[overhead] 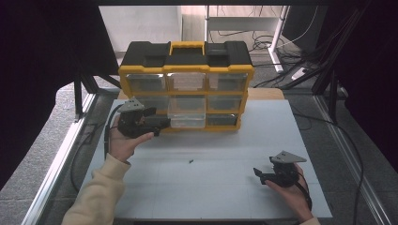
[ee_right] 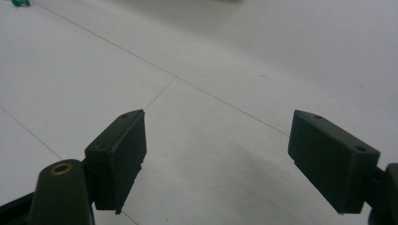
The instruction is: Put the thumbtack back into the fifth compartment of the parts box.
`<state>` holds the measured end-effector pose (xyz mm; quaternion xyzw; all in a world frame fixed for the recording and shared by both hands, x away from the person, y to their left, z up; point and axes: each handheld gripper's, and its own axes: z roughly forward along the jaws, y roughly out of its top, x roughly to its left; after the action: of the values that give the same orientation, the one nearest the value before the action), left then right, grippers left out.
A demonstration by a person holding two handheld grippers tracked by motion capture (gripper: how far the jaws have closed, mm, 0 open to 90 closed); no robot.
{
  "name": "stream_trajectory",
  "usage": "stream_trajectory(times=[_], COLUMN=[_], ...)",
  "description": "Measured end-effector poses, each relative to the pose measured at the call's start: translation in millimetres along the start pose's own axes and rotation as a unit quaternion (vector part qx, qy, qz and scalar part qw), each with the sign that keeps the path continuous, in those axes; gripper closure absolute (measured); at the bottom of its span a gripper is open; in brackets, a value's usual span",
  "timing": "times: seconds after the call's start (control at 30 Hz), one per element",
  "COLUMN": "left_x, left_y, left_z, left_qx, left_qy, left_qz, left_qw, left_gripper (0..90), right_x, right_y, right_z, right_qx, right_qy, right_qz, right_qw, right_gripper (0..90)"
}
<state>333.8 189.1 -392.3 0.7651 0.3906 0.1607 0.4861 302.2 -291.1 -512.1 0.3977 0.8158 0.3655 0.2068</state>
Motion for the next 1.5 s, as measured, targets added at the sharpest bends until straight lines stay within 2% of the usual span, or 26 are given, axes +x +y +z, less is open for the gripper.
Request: stream_trajectory(times=[0.27, 0.67, 1.07, 1.2, 1.33, 1.5], left_x=[-5.0, -11.2, -21.1, -21.4, -23.6, -26.2], left_y=[-17.1, -40.9, -57.4, -61.4, -67.9, -71.1], left_z=[5.0, 20.2, 42.2, 45.3, 53.3, 63.6], left_qx=[0.026, 0.072, 0.114, 0.118, 0.134, 0.153], left_qy=[-0.007, -0.029, -0.042, -0.047, -0.052, -0.056], left_qz=[-0.001, 0.006, 0.014, 0.013, 0.011, 0.022], left_qw=[0.9996, 0.997, 0.9924, 0.9918, 0.9895, 0.9863], left_gripper=[24.7, 25.5, 26.3, 26.6, 26.8, 27.2], right_x=[0.1, 0.4, -0.1, -0.8, -0.7, -0.5], right_y=[0.0, -0.1, -0.2, -0.5, -0.5, -0.4], right_z=[0.3, 0.2, -0.7, -0.1, 0.1, 0.1], right_qx=[0.001, 0.001, 0.0, 0.001, 0.001, 0.002], right_qy=[0.0, 0.001, -0.002, 0.0, -0.001, -0.002], right_qz=[0.0, 0.0, -0.001, 0.0, 0.0, 0.0], right_qw=[1.0, 1.0, 1.0, 1.0, 1.0, 1.0], right_gripper=[19.6, 19.6, 19.6, 19.6, 19.6, 19.6])
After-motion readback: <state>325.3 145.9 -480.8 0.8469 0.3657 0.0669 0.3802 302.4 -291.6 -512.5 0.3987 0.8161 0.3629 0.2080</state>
